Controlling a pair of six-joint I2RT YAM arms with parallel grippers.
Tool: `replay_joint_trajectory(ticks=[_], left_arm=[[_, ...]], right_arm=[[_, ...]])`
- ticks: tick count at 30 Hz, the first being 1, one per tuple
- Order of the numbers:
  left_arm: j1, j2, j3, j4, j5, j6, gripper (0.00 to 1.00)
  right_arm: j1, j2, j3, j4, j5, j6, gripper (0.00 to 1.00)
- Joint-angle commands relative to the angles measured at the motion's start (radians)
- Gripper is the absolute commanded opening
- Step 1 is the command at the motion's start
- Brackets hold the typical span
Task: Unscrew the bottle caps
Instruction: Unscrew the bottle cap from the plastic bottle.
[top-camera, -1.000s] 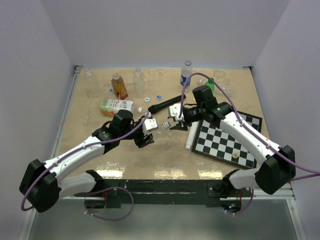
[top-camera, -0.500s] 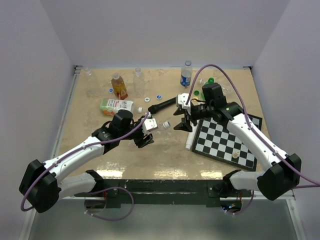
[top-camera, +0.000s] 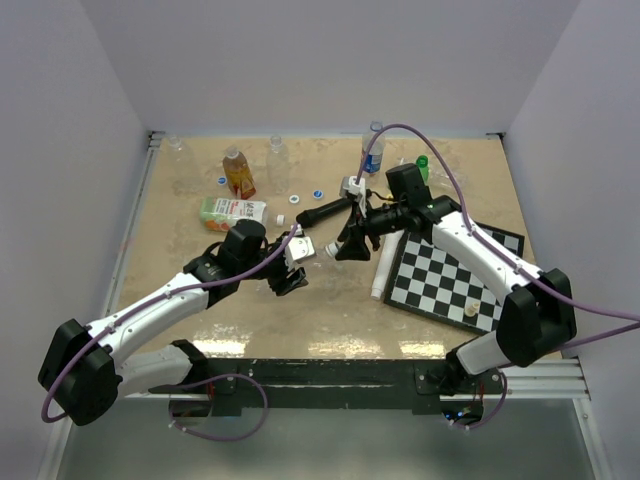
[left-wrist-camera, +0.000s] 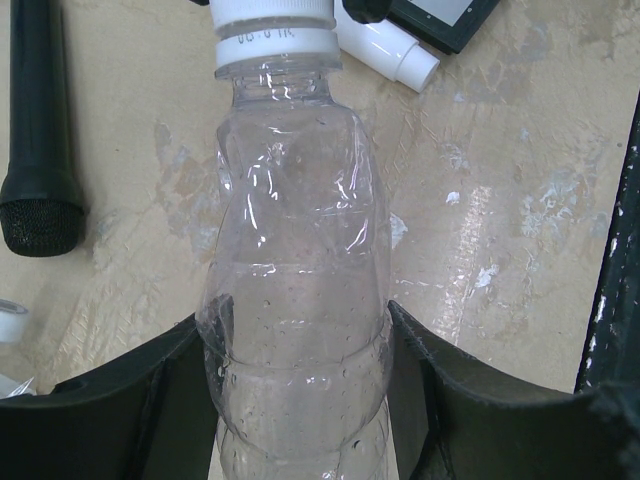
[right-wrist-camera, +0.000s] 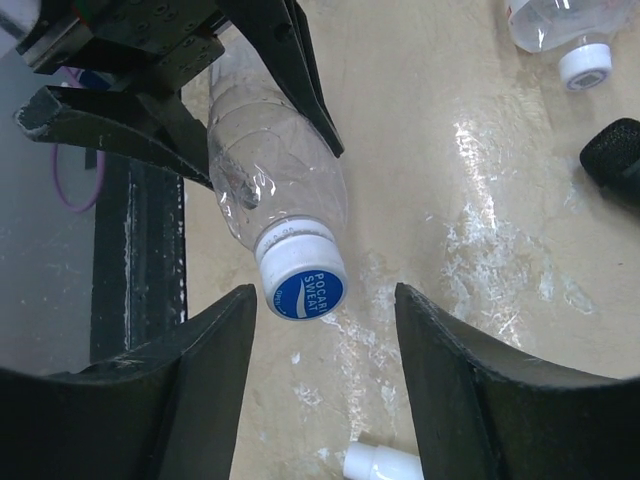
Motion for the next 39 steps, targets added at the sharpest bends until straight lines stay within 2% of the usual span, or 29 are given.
replay_joint_trajectory(ticks=[1, 5, 9, 12, 14, 16, 19, 22, 23, 25, 26, 29, 30, 33, 37, 39], left_arm=[[0.005, -0.018, 0.01, 0.018, 0.003, -0.004, 0.11], [0.004, -0.02, 0.01, 0.018, 0.004, -0.006, 0.11], [0.004, -0.018, 0.011, 0.016, 0.004, -0.006, 0.11], [0.005, -0.018, 0.01, 0.018, 0.003, -0.004, 0.11], [0.005, -0.018, 0.011, 0.016, 0.003, -0.003, 0.11], [0.004, -0.018, 0.011, 0.018, 0.003, -0.003, 0.11], [0.004, -0.02, 0.01, 0.016, 0.003, -0.003, 0.11], [0.005, -0.02, 0.011, 0.018, 0.004, 0.0, 0.11], [0.005, -0.02, 0.011, 0.016, 0.006, -0.001, 0.11], [0.004, -0.018, 0.01, 0.016, 0.007, 0.0, 0.1], [0.005, -0.02, 0.01, 0.016, 0.008, -0.001, 0.1], [0.005, -0.025, 0.007, 0.016, 0.006, 0.0, 0.1], [0.004, -0.028, 0.007, 0.018, 0.006, 0.0, 0.1], [0.004, -0.023, 0.008, 0.02, 0.011, 0.0, 0.11], [0.004, -0.023, 0.008, 0.018, 0.012, 0.0, 0.1], [0.005, -0.026, 0.007, 0.018, 0.012, 0.0, 0.1]], right_arm=[[0.0, -0.03, 0.04, 0.026, -0.057, 0.041, 0.59], [0.0, -0.024, 0.043, 0.029, -0.103, 0.044, 0.57], [0.007, 0.001, 0.055, 0.02, -0.117, 0.041, 0.5], [0.012, 0.007, 0.058, 0.013, -0.139, 0.027, 0.37], [0.013, 0.009, 0.06, -0.001, -0.154, 0.007, 0.2], [0.018, 0.009, 0.064, -0.042, -0.16, -0.058, 0.08], [0.029, 0.013, 0.081, -0.147, -0.166, -0.219, 0.0], [0.032, 0.045, 0.13, -0.326, -0.157, -0.469, 0.0], [0.032, 0.061, 0.173, -0.516, -0.133, -0.793, 0.0], [0.032, 0.04, 0.161, -0.587, -0.096, -1.071, 0.0], [0.035, 0.006, 0.129, -0.569, -0.056, -1.197, 0.0], [0.041, -0.101, 0.034, -0.3, 0.01, -1.124, 0.0], [0.041, -0.111, 0.031, -0.262, 0.018, -1.122, 0.0], [0.039, -0.086, 0.058, -0.312, 0.027, -1.141, 0.0], [0.039, -0.111, 0.014, -0.31, -0.014, -1.169, 0.0], [0.039, -0.115, 0.008, -0.317, -0.039, -1.169, 0.03]])
